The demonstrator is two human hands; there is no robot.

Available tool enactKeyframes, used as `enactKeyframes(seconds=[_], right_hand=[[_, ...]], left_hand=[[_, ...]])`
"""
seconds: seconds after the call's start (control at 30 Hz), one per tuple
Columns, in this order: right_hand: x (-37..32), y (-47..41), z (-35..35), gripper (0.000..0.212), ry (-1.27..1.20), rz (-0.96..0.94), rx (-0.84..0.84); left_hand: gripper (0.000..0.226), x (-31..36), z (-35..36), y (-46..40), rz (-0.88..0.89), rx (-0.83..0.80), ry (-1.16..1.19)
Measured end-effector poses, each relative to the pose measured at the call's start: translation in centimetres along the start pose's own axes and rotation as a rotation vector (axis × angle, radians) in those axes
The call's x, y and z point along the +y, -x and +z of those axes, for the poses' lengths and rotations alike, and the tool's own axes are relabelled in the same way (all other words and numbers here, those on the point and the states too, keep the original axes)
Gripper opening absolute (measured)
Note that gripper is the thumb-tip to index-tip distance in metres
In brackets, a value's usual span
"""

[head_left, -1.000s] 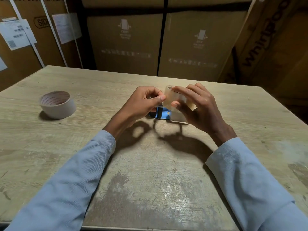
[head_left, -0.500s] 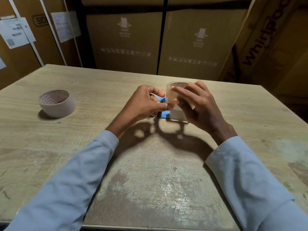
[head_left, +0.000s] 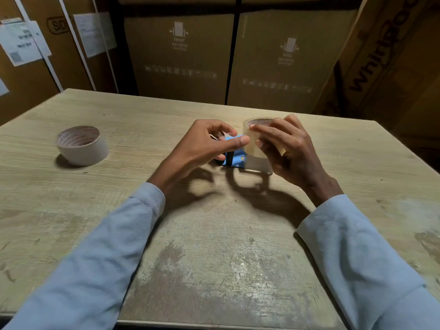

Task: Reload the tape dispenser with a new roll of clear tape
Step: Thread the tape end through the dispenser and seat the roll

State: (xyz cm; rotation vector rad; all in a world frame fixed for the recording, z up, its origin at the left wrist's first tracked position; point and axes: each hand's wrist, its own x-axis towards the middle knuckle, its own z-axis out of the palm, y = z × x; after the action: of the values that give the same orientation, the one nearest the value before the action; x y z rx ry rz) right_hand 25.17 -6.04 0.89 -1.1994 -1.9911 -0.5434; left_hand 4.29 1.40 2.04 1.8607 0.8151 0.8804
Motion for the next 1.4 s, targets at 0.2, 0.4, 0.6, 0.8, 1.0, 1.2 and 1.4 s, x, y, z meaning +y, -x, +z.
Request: enactKeyframes(seconds=[0.2, 0.4, 0.6, 0.8, 1.0, 1.2, 1.4], right_hand=[[-0.5, -0.1, 0.4, 0.026, 0.017, -0.005, 0.029], [-0.5, -0.1, 0.5, 0.026, 0.015, 0.001, 0.037], [0.1, 0.0, 0.7, 0.026, -0.022, 0.073, 0.042], [-0.1, -0.4, 0.3, 0.026, -0.012, 0.097, 0.063], [-0.6, -0.5, 0.0, 0.036, -0.161, 0.132, 0.058], [0.1, 0.1, 0.1, 0.024, -0.351, 0.265, 0.015], [-0.5, -0.2, -0.3, 0.022, -0.371, 0.410, 0.117]], left_hand=[[0.029, -0.1, 1.1, -0.1, 0.064, 0.141, -0.041], [0.012, -0.3, 1.4, -0.3, 0.058, 0.207, -0.003], [0.022, 0.5, 1.6, 0.0, 0.068, 0.129, 0.124], [0.024, 0.9, 0.9, 0.0, 0.104, 0.063, 0.191], [0.022, 1.2, -0.3, 0.3, -0.012, 0.123, 0.456], [0.025, 1.2, -0.8, 0.2, -0.088, 0.084, 0.581], [0.026, 1.6, -0.5, 0.2, -0.064, 0.001, 0.619]])
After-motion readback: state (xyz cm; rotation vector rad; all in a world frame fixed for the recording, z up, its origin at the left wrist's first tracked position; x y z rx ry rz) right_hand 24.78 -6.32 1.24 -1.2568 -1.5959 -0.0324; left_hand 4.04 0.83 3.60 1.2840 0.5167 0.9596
